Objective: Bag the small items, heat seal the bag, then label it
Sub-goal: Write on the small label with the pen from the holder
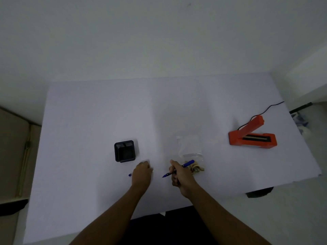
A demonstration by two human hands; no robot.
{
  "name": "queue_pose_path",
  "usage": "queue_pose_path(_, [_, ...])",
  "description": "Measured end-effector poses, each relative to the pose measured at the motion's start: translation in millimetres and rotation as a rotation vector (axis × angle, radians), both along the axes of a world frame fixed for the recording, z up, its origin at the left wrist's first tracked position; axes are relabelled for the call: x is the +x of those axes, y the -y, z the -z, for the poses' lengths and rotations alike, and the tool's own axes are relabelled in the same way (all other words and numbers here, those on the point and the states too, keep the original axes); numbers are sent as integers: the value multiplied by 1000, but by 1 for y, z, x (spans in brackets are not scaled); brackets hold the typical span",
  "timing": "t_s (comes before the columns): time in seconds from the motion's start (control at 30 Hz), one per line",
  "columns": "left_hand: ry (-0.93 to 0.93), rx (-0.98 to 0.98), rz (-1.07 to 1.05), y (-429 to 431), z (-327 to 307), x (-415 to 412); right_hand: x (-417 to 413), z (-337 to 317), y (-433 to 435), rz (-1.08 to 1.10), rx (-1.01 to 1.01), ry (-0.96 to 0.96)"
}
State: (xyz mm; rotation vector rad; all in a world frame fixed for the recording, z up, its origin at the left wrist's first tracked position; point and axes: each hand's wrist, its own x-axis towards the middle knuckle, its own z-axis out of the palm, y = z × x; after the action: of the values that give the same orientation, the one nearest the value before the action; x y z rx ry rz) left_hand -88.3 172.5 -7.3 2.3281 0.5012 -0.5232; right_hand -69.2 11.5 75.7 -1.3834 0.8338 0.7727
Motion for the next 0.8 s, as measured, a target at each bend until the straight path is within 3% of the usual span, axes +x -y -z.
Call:
queue_pose_path(0.2, [-31, 6, -17, 3, 15, 6, 9, 3, 11, -1, -28, -9])
queue_pose_path(0.53, [85, -37, 29, 3, 18, -2, 10, 13, 10, -14, -11, -17])
queue_pose_path(0.8, [141, 181, 203, -19, 24, -15, 10, 15, 8, -17, -12, -29])
